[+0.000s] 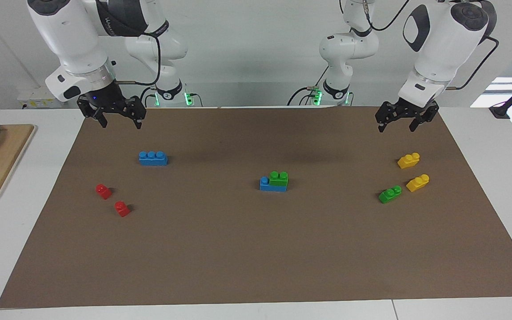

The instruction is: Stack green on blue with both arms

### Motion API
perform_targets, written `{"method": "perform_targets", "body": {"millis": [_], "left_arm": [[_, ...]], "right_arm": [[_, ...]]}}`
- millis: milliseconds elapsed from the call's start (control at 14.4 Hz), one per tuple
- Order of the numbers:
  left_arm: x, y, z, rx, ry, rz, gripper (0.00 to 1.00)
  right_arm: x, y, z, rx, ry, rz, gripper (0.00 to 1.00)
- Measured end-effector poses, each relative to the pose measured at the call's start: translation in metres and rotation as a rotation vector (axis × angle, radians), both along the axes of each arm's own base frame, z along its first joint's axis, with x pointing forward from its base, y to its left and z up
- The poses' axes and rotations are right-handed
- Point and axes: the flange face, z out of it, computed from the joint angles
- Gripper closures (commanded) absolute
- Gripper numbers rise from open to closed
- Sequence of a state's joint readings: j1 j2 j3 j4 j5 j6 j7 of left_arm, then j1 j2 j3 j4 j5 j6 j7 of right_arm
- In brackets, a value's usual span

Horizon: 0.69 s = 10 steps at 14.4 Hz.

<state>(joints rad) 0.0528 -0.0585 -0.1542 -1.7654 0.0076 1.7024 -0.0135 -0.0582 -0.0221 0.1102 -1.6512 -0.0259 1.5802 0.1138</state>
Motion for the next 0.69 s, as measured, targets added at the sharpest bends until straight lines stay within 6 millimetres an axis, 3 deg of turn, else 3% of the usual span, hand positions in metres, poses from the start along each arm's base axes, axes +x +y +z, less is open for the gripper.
{"method": "perform_targets", "body": {"millis": [208,693], "left_arm": [[0.0112,-0.0022,-0.0007,-0.005,0.013,-0.005,0.00],[0.0118,-0.0073,-0.0007,-0.005,0.015,-0.013,0.00]], "right_arm": [[0.0000,0.0000,0.0000,0.000,0.000,0.000,0.00],[-0.0001,0.0000,0.0001,0.000,0.000,0.000,0.00]]}}
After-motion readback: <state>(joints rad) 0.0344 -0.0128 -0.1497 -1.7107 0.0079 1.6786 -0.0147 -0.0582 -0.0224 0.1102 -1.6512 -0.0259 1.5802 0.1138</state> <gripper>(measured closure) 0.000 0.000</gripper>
